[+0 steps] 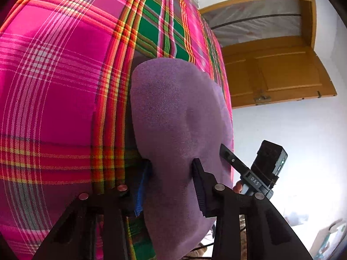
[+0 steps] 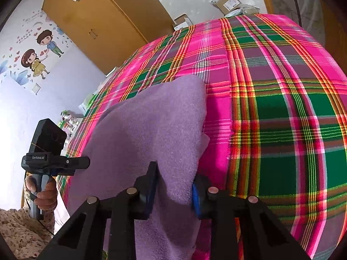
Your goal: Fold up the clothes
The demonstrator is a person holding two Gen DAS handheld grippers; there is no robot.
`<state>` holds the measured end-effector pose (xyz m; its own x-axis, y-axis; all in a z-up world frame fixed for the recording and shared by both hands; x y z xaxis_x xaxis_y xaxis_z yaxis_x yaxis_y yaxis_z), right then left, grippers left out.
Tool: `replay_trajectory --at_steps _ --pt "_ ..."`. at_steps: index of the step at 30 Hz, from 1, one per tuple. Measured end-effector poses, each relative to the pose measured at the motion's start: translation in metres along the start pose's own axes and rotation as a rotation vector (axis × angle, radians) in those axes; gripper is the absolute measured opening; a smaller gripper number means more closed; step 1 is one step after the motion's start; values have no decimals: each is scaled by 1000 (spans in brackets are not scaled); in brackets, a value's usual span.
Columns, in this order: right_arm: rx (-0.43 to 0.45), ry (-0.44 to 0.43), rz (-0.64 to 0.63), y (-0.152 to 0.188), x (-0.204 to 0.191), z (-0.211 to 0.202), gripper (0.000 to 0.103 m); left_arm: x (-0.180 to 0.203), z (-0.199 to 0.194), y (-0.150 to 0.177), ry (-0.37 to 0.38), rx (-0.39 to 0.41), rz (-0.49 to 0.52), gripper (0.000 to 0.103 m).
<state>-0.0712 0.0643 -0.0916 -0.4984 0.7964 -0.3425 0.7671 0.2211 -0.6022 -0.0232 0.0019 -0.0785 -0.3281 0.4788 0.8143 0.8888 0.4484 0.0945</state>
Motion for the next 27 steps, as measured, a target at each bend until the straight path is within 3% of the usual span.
replay_trajectory --at_steps 13,27 --pt "74 -18 59 -14 -13 -21 23 12 -30 -11 49 47 31 31" --pt "102 -80 56 -54 -55 10 22 3 -97 -58 71 184 29 31"
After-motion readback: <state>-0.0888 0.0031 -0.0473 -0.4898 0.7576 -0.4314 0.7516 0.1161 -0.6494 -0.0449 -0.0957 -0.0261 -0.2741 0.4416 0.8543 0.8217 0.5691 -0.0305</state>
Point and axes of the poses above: each gripper's, at about its wrist camera, not at the fingertips, and z roughly the way its jaws point, x to its right, y to its underside, the point moved 9 cm from there along z, roughly the way its jaws point, and after that the axes turned 14 degrees about -z, right-handed, at the moved point
